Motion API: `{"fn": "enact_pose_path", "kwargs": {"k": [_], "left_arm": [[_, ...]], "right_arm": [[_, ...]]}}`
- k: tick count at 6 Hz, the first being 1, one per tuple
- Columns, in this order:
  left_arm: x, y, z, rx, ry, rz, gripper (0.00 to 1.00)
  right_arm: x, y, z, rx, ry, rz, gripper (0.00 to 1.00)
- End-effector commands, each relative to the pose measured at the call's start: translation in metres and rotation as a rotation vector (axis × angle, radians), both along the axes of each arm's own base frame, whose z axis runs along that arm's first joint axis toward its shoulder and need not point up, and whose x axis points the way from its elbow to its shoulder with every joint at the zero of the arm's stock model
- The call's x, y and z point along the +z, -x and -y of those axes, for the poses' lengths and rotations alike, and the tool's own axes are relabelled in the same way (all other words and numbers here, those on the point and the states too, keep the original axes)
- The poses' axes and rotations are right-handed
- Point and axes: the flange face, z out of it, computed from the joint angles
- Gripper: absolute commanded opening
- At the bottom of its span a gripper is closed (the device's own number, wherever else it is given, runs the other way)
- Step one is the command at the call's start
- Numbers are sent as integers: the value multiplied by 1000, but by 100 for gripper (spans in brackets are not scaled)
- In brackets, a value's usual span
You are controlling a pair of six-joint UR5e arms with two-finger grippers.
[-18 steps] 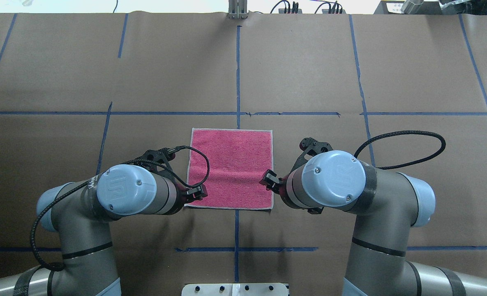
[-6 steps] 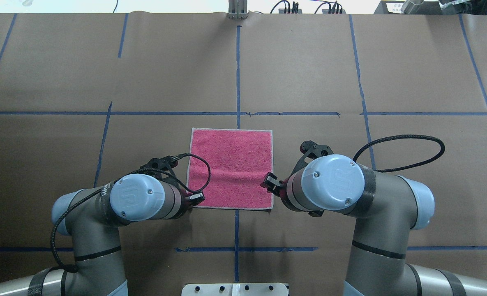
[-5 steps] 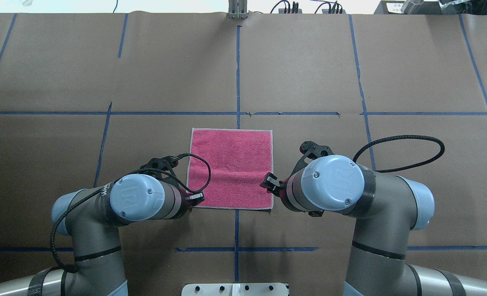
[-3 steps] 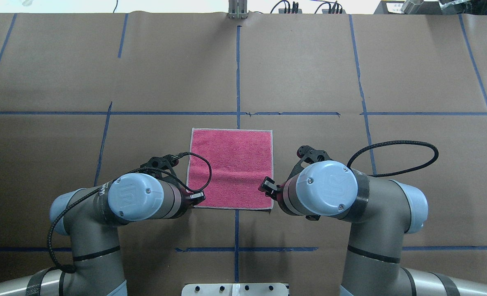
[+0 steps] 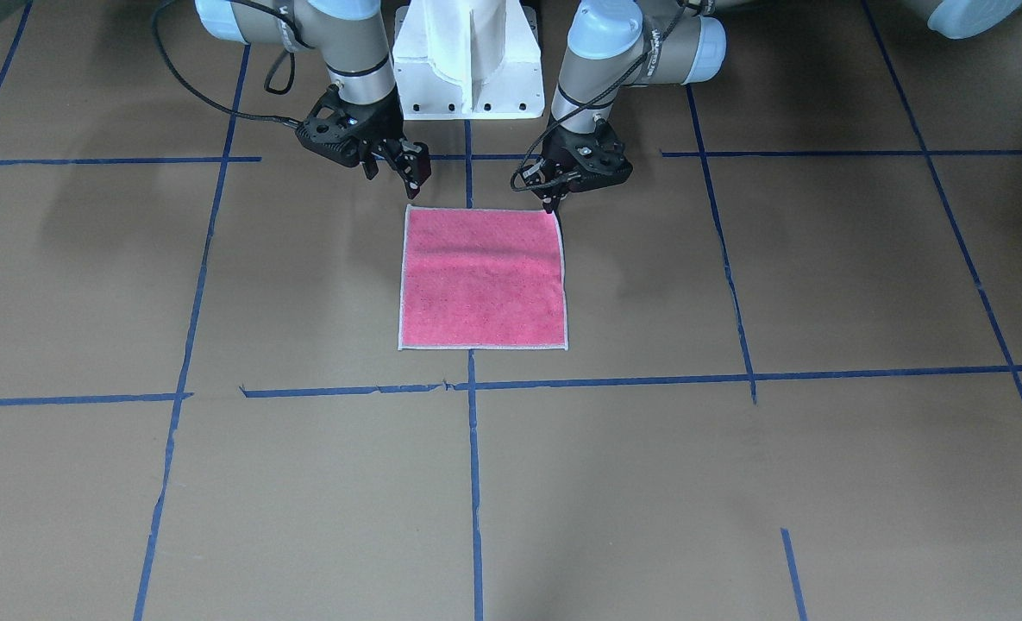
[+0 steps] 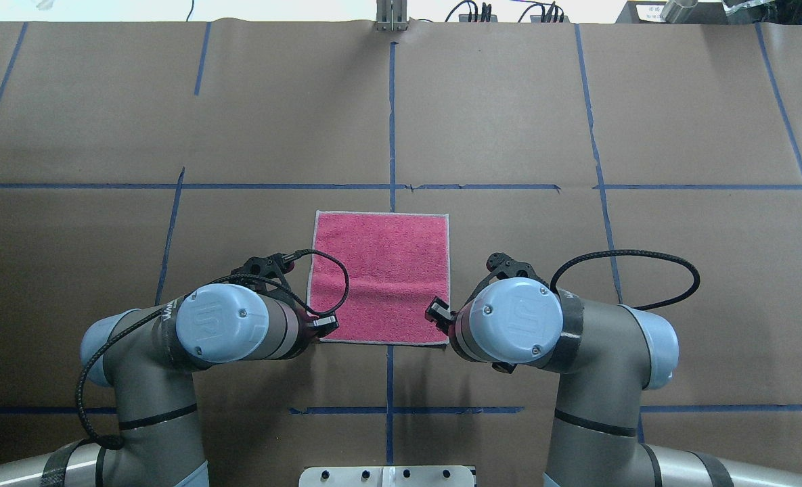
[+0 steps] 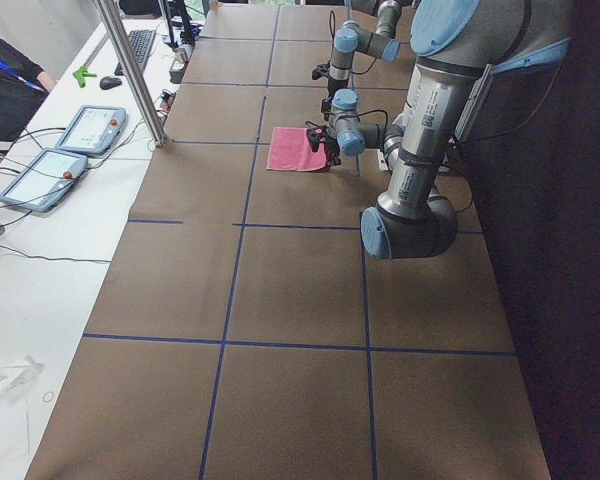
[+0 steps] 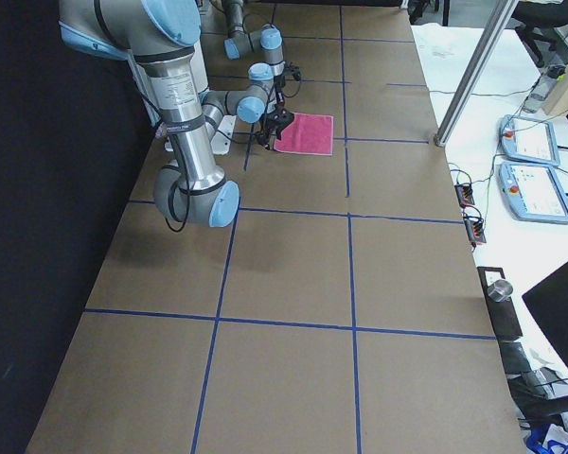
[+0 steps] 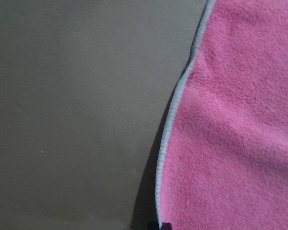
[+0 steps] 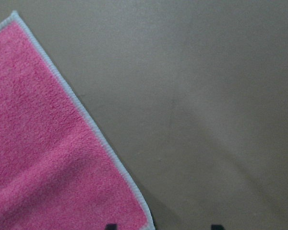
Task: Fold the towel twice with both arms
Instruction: 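Close both grippers on the near towel corners and adjust grip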
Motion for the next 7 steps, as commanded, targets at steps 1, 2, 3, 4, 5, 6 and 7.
{"fn": "enact_pose_path", "kwargs": {"k": [1, 2, 3, 4, 5, 6, 7], "left_arm": [[-1, 1, 0, 0, 0, -2, 0], [-1, 1, 0, 1, 1, -2, 0], [-1, 1, 0, 1, 1, -2, 0], [0, 1, 0, 1, 1, -1, 0], [0, 1, 0, 1, 1, -1, 0], [0, 1, 0, 1, 1, -1, 0], [0, 1, 0, 1, 1, -1, 0]], "right_arm": [[4, 22, 4, 37, 22, -1, 56], [9, 30, 2, 47, 13, -4, 54], [8, 30, 2, 49, 14, 3, 53], [10, 32, -2, 41, 15, -2, 53], [10, 33, -3, 46, 19, -1, 37], [8, 32, -1, 87, 31, 7, 3], [6, 30, -2, 83, 26, 11, 0]]}}
